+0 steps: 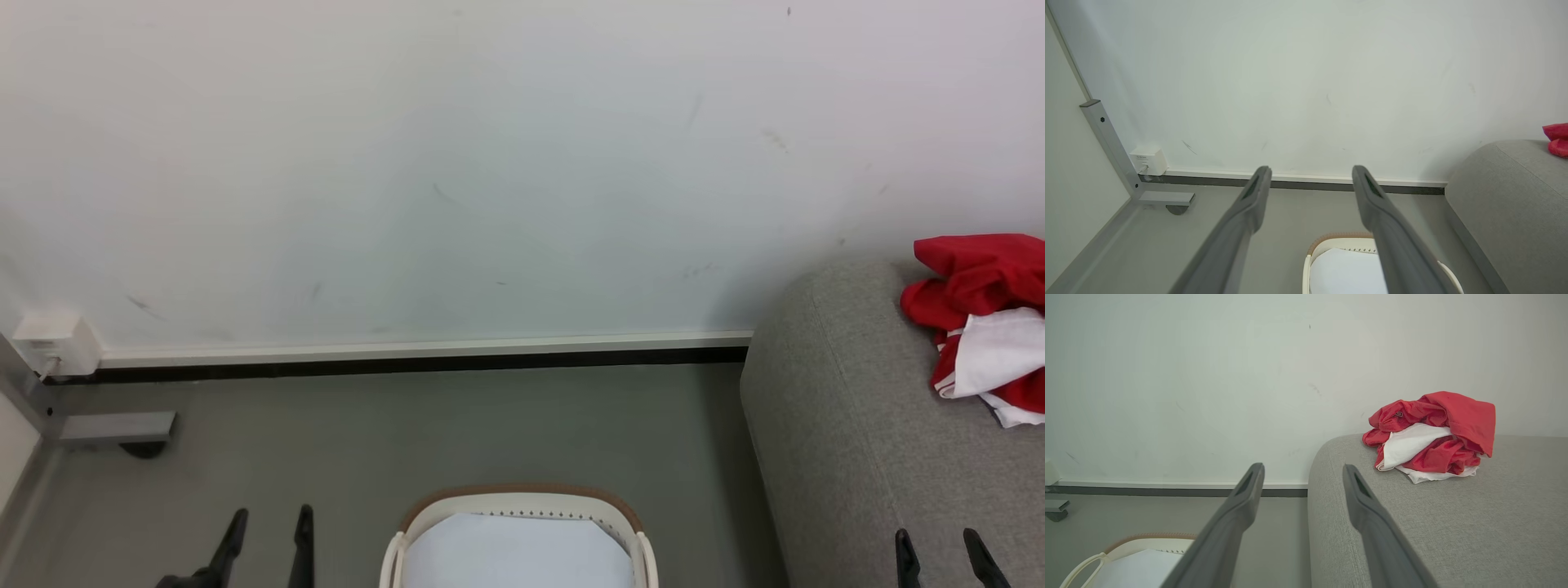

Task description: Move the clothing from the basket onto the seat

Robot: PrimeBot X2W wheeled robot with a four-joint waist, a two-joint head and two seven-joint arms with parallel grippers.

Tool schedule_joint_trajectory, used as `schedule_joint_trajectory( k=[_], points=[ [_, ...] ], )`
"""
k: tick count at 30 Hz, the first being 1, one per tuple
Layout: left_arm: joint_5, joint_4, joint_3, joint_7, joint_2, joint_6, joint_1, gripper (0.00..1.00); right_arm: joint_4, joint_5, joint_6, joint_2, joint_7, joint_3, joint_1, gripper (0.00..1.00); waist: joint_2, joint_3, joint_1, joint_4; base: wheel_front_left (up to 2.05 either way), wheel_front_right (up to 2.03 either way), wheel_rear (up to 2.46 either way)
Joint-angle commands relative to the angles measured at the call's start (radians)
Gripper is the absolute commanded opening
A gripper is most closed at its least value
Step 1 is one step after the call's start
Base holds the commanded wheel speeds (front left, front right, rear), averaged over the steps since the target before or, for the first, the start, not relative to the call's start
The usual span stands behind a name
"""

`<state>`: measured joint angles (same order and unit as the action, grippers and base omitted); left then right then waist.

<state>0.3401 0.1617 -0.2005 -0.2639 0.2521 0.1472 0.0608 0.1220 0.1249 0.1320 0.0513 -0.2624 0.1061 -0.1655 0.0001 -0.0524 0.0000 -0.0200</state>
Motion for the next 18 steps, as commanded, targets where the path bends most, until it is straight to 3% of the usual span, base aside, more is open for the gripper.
schedule_joint_trajectory(
  k=[1,18],
  points=[
    [-0.015,0.005,0.01,-0.001,-0.006,-0.012,0.014,1.0,0.009,0.016,-0.003,0.0,-0.003,0.001,-0.001,1.0,-0.0001,-0.003,0.0,-0.003,0.0,0.0,0.0],
    [-0.095,0.03,0.071,-0.001,-0.064,-0.085,0.023,1.0,0.045,0.042,-0.003,-0.001,-0.003,-0.04,0.024,1.0,-0.0001,-0.012,0.0,0.003,0.0,0.0,0.0]
  ],
)
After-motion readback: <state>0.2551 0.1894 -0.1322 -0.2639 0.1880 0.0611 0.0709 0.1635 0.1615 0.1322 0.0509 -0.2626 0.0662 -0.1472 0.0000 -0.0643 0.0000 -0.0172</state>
